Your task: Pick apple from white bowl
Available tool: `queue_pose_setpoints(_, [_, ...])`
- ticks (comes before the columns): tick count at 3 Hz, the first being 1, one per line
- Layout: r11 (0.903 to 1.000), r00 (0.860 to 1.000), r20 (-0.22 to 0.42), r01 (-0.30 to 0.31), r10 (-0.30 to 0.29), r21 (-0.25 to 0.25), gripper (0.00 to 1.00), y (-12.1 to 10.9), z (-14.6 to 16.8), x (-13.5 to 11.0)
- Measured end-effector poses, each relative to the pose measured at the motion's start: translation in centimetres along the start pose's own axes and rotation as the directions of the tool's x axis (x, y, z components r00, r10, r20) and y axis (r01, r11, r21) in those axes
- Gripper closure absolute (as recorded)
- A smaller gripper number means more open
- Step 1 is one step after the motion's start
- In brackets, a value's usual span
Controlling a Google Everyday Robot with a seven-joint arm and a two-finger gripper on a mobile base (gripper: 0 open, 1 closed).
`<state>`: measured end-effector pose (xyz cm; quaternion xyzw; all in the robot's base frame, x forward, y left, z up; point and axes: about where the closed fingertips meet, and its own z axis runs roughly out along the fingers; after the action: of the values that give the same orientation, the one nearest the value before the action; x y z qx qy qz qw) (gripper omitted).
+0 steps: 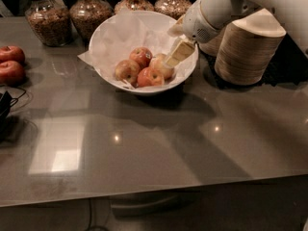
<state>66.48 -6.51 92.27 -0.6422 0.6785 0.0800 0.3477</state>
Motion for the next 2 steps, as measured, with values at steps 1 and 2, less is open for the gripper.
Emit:
queue_pose_setpoints(1, [0.9956,0.995,-0.052,0.081,-0.084,-0.046,0.28,1.1,0.9,1.1])
queue_pose_setpoints(2, [0.97,0.969,-0.103,0.209,-0.222,-0.124,0.28,3.0,1.7,2.2])
